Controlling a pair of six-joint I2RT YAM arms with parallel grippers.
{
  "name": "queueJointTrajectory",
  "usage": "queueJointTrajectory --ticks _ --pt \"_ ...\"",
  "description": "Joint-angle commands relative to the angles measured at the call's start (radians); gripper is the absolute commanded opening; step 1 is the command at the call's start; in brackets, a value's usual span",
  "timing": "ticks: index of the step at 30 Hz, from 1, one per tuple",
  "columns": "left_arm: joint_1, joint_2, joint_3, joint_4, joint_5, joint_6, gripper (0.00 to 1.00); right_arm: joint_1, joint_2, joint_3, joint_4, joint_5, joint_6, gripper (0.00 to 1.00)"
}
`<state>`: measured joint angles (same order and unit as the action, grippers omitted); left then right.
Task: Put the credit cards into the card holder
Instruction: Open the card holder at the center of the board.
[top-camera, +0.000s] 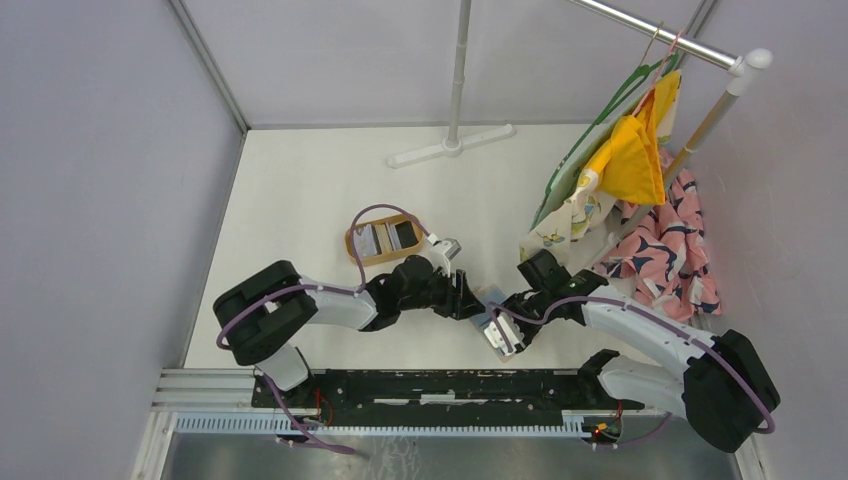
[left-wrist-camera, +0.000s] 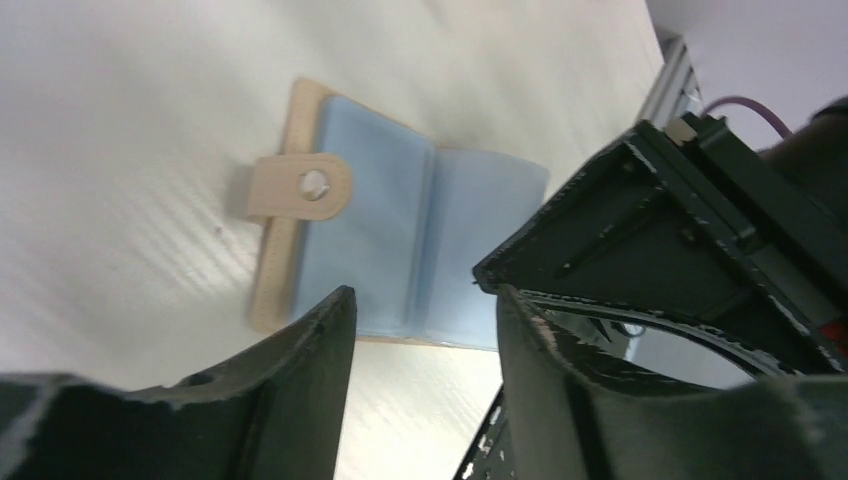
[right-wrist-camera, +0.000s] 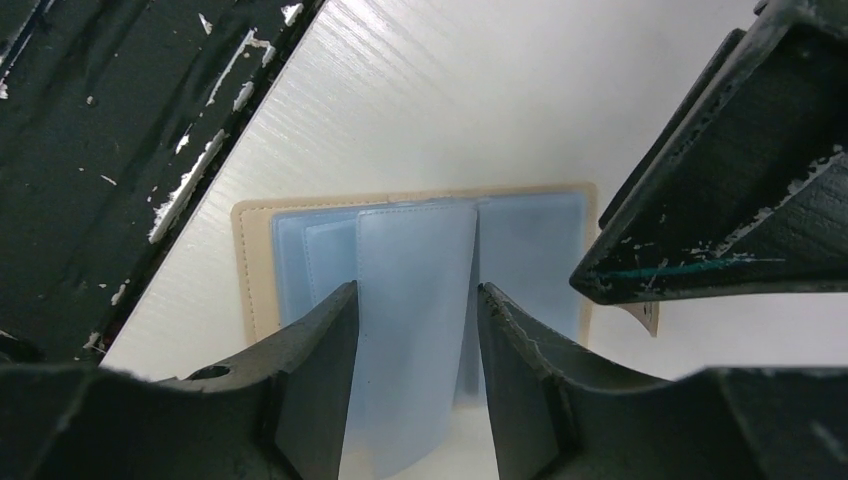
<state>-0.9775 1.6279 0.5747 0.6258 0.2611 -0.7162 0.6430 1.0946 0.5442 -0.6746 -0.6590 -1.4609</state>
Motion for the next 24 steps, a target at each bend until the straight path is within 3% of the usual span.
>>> queueJointTrajectory --ticks 1,10,16,24 --pt "-0.004 -0.051 -0.011 -0.028 -0.093 0.055 0.64 -0.007 -0.002 0.017 0.005 -0.026 -0.018 0.54" --pt "-0.005 0.023 0.049 -0.068 -0.105 0.095 0.67 0.014 0.044 0.002 -0.019 0.025 -0.044 0.5" --pt "-0.016 0.05 0.063 -0.069 -0.092 0.092 0.56 0.046 0.086 0.008 -0.051 0.046 -0.063 0.41" --pt "-0.028 0.042 0.067 -0.066 -0.059 0.08 0.48 0.071 0.118 0.01 -0.055 0.057 -0.062 0.37"
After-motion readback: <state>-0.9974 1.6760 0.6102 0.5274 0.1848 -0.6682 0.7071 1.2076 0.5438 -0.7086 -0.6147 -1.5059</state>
